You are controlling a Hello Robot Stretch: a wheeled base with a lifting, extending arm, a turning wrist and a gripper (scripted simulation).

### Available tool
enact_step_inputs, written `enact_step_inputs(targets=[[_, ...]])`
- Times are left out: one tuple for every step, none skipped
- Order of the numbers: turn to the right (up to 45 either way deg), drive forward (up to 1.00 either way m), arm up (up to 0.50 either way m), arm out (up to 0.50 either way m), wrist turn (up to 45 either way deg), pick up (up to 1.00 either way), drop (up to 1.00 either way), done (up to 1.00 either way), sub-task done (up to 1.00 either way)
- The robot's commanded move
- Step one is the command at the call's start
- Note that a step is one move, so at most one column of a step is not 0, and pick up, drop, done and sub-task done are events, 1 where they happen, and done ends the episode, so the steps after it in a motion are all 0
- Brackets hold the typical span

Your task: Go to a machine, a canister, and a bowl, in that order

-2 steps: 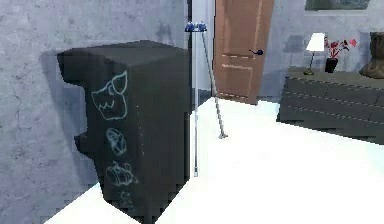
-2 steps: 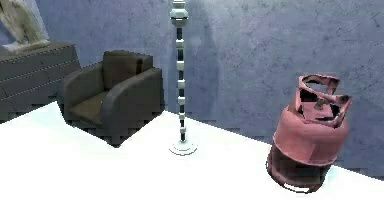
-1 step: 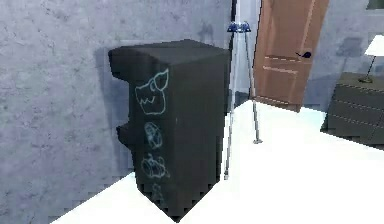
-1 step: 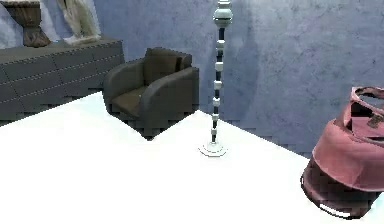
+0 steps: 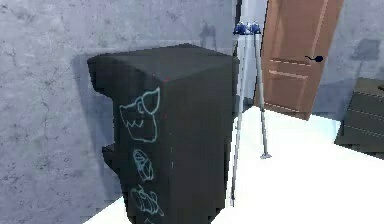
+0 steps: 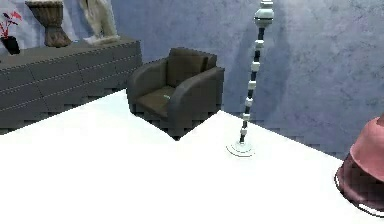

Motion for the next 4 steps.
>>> enact_step_inputs(targets=[[0.0,0.00,0.00,0.00,0.0,0.00,0.00,0.00,1.00],[45.0,0.00,0.00,0.00,0.0,0.00,0.00,0.00,0.00],[45.0,0.00,0.00,0.00,0.0,0.00,0.00,0.00,0.00],[39.0,0.00,0.00,0.00,0.0,0.00,0.00,0.00,0.00]])
